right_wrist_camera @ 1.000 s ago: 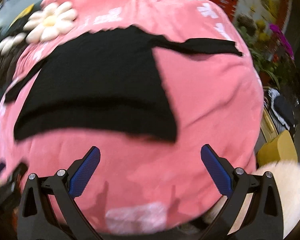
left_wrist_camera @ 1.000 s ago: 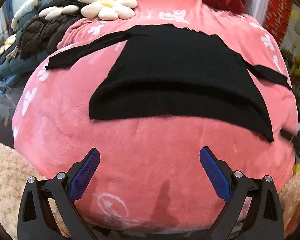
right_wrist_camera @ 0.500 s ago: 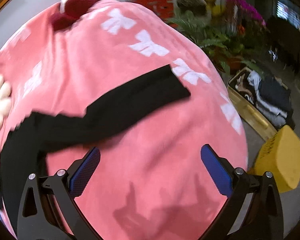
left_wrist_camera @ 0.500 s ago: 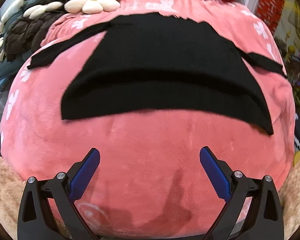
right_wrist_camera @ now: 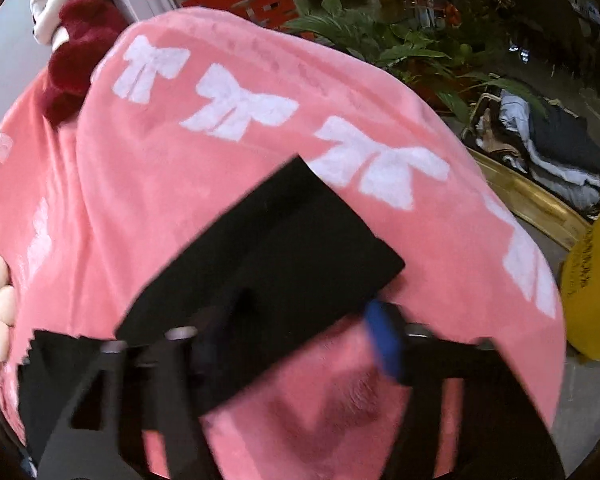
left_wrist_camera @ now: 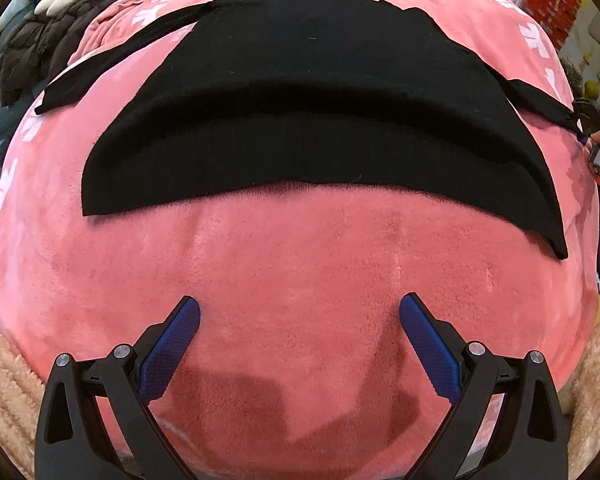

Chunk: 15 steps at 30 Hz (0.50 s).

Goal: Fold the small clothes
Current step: 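Grasp the sweater sleeve with the right gripper and lift it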

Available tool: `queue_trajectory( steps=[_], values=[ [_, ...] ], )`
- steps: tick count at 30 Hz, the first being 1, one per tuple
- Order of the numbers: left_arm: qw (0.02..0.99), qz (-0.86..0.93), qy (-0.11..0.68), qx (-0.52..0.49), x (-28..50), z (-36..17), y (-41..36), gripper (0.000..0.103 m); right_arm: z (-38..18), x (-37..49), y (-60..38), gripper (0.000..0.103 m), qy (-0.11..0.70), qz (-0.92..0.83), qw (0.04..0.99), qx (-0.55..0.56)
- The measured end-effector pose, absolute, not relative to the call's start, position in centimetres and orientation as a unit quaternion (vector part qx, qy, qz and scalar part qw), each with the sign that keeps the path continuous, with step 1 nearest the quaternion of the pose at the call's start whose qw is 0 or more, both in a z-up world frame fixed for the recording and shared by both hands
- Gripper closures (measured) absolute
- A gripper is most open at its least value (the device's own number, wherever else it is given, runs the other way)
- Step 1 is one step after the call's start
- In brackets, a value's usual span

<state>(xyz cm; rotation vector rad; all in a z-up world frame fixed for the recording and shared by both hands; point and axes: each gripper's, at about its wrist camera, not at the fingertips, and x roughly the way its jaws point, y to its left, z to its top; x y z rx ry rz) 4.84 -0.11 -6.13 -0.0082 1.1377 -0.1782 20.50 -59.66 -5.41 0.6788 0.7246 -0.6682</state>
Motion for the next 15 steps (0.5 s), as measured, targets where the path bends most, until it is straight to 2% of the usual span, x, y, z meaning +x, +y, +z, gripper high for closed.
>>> queue_trajectory(
  steps=[1, 2, 8, 12, 15],
  values=[
    [0.838, -0.085, 0.539, -0.002, 4.8, -6.2, -0.1, 0.006, -4.9, 20.6, -59.6, 0.096, 0.335, -0.305, 0.830, 0.324],
    [0.838, -0.085, 0.539, -0.002, 4.8, -6.2, -0.1, 0.006, -4.2, 20.8, -59.5, 0.098, 0.327, -0.295, 0.836, 0.328],
    [0.840, -0.089, 0.535, -0.015, 5.0, -6.0, 0.3, 0.006, 4.7, 24.6, -52.5, 0.098, 0.261, -0.172, 0.898, 0.309],
    [0.845, -0.095, 0.525, -0.026, 4.8, -5.6, 0.5, 0.006, 10.4, 29.4, -43.1, 0.098, 0.256, -0.061, 0.931, 0.253],
    [0.852, -0.102, 0.512, -0.035, 4.7, -4.9, 0.7, 0.006, 12.2, 32.9, -33.9, 0.098, 0.276, 0.026, 0.940, 0.200]
  ],
)
